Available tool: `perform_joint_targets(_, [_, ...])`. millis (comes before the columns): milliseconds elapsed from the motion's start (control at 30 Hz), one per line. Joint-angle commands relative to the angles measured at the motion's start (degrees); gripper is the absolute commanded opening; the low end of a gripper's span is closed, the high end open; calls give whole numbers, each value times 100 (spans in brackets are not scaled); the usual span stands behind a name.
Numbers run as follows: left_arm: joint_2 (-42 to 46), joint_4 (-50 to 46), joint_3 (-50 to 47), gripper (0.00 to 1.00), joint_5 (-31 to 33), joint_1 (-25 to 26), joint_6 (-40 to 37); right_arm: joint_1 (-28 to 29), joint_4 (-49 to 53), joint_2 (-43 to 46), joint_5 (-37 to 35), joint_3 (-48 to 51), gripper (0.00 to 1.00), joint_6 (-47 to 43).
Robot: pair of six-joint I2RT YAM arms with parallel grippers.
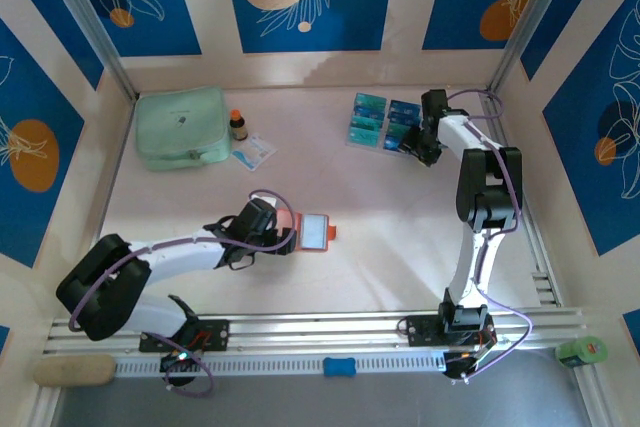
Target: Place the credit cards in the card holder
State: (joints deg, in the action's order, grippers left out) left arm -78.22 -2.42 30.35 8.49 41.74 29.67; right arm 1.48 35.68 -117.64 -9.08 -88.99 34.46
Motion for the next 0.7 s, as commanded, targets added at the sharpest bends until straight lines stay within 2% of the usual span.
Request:
perform_joint_targets(0, [90, -131, 7, 100, 65, -47, 56, -43, 118, -104, -177, -252, 54, -139])
perform_joint_targets(667, [104, -154, 93, 100, 58, -47, 6, -59, 474, -608, -568, -708, 54, -220])
